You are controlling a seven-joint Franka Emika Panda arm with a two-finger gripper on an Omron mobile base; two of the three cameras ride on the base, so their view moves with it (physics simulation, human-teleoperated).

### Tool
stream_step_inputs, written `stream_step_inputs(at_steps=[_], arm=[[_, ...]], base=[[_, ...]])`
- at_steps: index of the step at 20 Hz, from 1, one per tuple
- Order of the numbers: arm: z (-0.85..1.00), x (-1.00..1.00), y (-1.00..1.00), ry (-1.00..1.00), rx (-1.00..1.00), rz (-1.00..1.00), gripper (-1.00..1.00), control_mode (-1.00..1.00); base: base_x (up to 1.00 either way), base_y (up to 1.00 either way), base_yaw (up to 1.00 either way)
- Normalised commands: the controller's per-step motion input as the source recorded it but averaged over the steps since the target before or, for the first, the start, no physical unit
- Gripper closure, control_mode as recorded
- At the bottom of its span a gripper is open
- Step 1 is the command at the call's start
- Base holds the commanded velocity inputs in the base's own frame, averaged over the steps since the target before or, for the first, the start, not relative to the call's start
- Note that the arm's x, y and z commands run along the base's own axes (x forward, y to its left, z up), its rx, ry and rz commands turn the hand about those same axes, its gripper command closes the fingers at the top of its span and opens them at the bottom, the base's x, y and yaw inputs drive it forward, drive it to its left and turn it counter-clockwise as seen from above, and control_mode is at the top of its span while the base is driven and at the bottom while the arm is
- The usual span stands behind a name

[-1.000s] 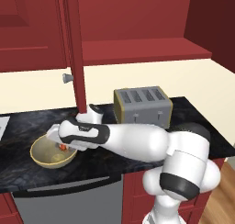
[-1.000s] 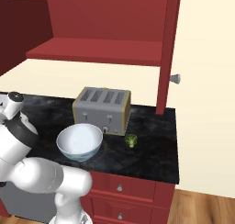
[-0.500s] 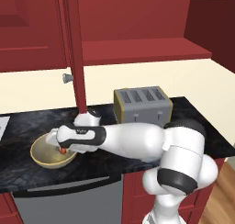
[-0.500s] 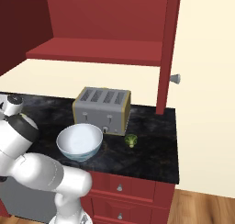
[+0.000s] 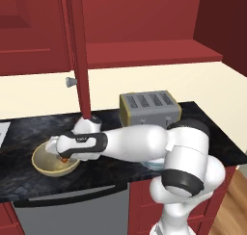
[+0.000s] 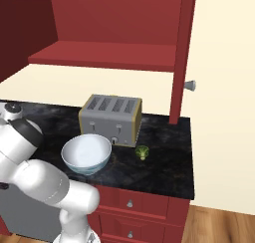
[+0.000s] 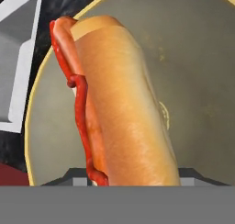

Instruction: Pick both bowls and place them on the counter. Then place the hot dog in one bowl and place the broccoli in the other bowl.

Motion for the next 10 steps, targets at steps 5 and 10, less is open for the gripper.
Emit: stream_step_inputs(at_steps=[5, 10], arm=[[0.00, 0.00, 0.14, 0.00, -0.02, 0.00, -1.00, -1.00], [0.00, 0.00, 0.11, 0.01, -0.02, 0.00, -1.00, -1.00]], base=[[0.00, 0.00, 0.00], [0.00, 0.00, 0.00]])
